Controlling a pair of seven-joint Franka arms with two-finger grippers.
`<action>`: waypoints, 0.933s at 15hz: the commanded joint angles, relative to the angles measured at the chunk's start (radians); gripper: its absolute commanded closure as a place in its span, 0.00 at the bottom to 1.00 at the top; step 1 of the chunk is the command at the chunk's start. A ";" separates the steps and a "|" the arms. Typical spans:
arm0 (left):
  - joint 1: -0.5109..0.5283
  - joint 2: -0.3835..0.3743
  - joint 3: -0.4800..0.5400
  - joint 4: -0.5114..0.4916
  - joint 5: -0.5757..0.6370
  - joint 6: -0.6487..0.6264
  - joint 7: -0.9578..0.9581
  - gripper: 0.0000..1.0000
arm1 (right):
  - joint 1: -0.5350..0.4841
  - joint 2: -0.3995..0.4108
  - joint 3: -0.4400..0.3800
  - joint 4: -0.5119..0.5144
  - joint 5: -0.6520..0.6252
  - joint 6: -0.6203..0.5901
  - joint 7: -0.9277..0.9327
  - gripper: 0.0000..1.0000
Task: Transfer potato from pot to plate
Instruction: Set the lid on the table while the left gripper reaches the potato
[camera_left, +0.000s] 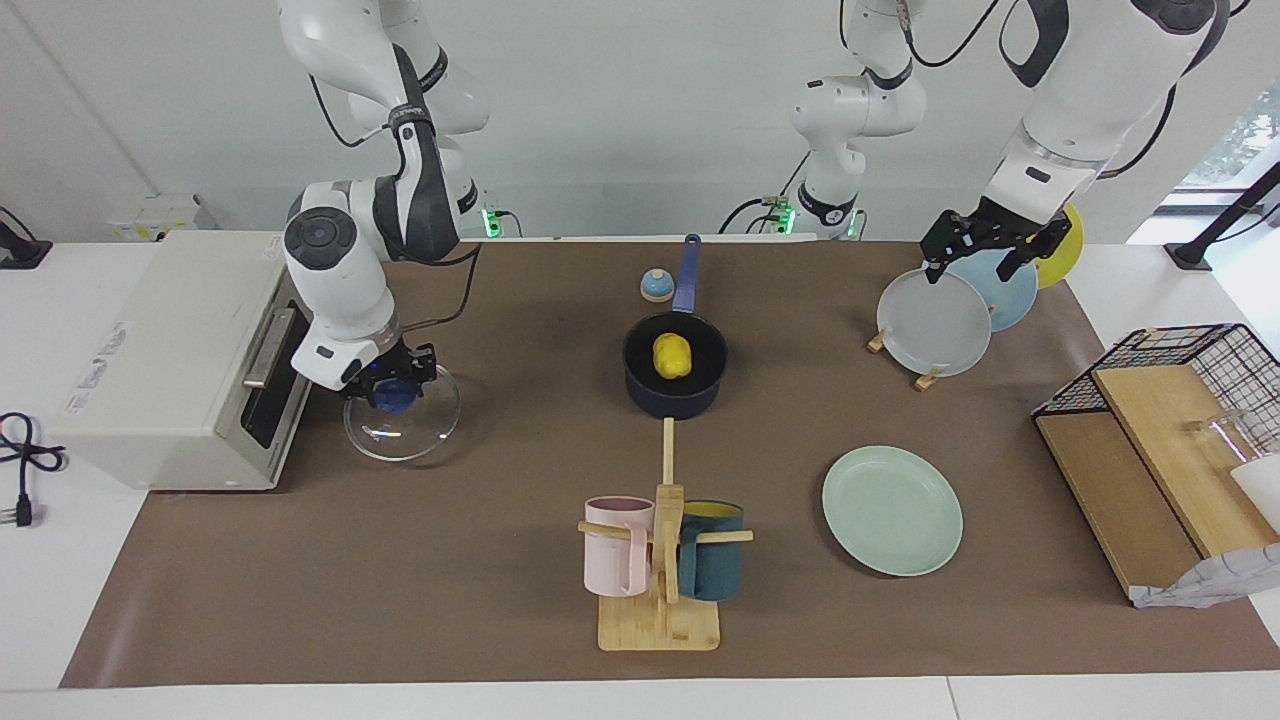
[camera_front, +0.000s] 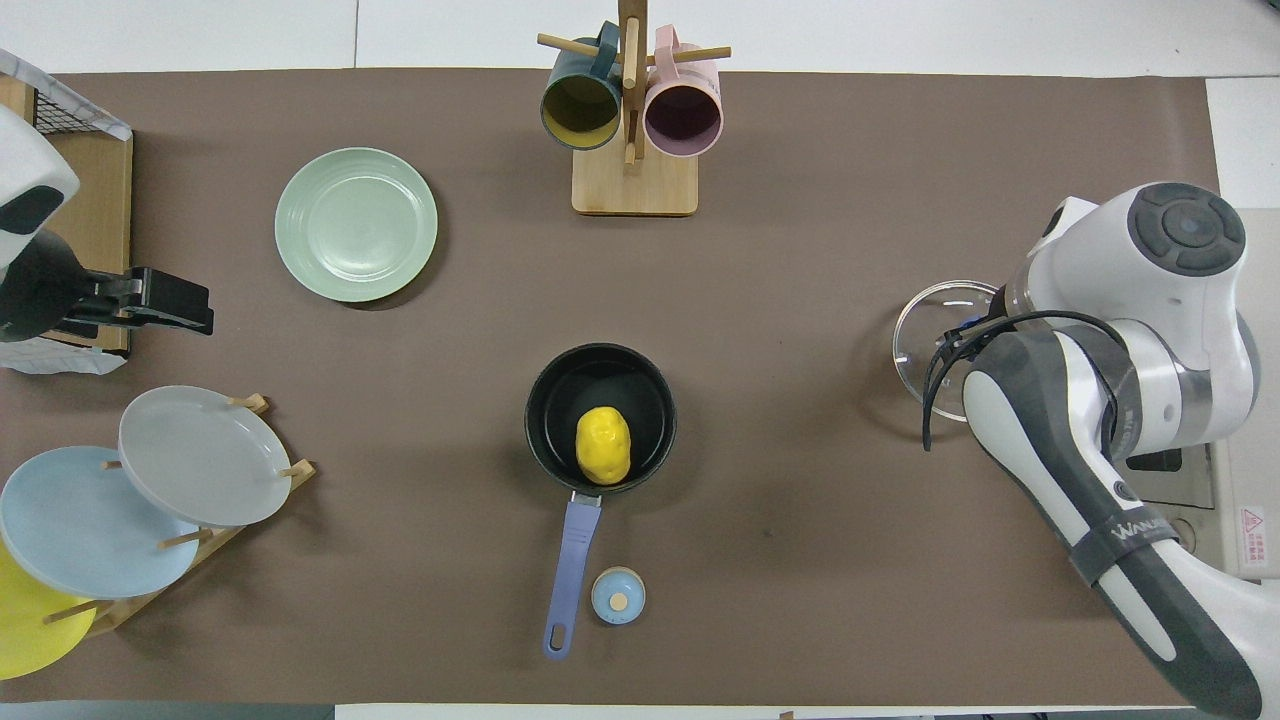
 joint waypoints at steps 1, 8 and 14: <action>-0.079 -0.042 0.005 -0.040 0.010 -0.012 -0.089 0.00 | -0.025 -0.087 0.017 -0.151 0.008 0.116 -0.013 1.00; -0.441 -0.023 0.003 -0.281 -0.031 0.265 -0.559 0.00 | -0.033 -0.101 0.017 -0.207 0.010 0.164 -0.010 0.00; -0.541 0.106 0.005 -0.416 -0.035 0.590 -0.712 0.00 | -0.018 -0.099 0.026 0.094 0.030 -0.153 0.021 0.00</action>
